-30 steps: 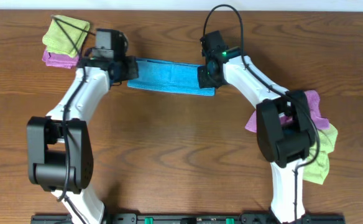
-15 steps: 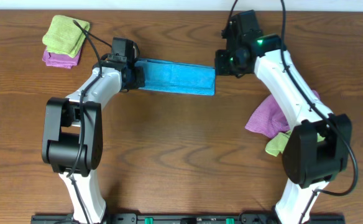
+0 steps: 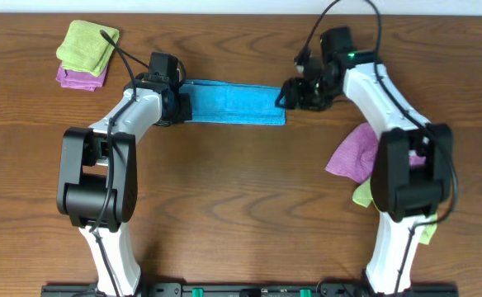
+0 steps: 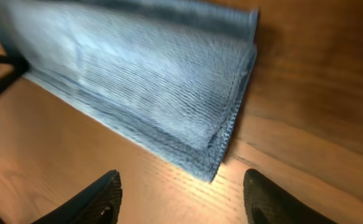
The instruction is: Fold the cloth
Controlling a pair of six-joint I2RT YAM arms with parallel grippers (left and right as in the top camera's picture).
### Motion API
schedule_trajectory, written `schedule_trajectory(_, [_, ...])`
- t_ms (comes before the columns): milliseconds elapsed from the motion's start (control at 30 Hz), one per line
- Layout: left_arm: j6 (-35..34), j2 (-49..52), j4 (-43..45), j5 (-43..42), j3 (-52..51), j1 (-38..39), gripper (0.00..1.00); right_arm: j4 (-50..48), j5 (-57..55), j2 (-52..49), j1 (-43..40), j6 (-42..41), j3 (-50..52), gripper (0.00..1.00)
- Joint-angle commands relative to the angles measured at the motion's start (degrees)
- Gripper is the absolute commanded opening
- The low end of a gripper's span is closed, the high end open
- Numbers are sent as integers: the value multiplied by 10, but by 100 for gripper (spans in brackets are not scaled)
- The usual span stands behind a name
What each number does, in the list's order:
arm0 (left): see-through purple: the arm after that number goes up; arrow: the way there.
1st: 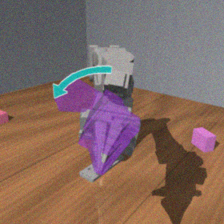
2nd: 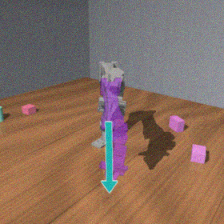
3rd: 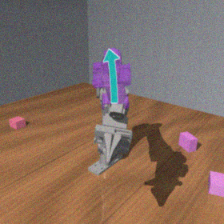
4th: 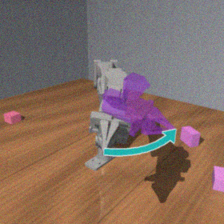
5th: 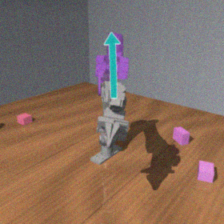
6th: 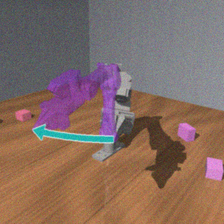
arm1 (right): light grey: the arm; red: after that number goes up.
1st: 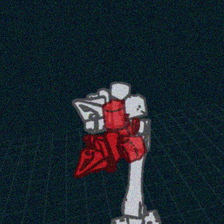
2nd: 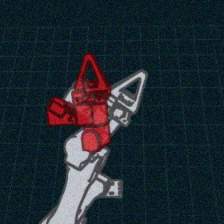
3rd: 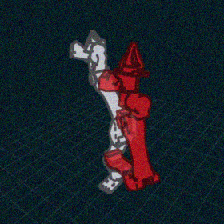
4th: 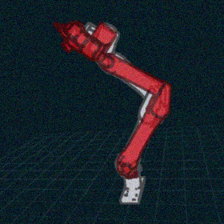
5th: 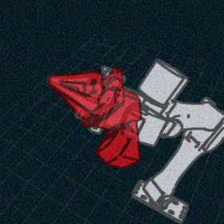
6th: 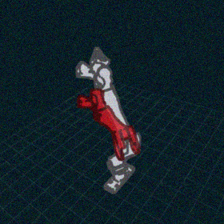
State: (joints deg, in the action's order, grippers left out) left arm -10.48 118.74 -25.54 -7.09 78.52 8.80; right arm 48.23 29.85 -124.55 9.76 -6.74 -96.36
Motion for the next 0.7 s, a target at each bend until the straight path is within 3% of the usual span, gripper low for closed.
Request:
schedule_trajectory(0, [-3, 15, -13, -2, 0, -1, 6, -13, 26, -11, 0, 10, 2, 63])
schedule_trajectory(167, [-3, 15, -12, -4, 0, -1, 6, -51, 14, -26, -1, 8, 2, 66])
schedule_trajectory(667, [-3, 15, -12, -4, 0, -1, 6, -99, -2, -78, 6, -52, 2, 65])
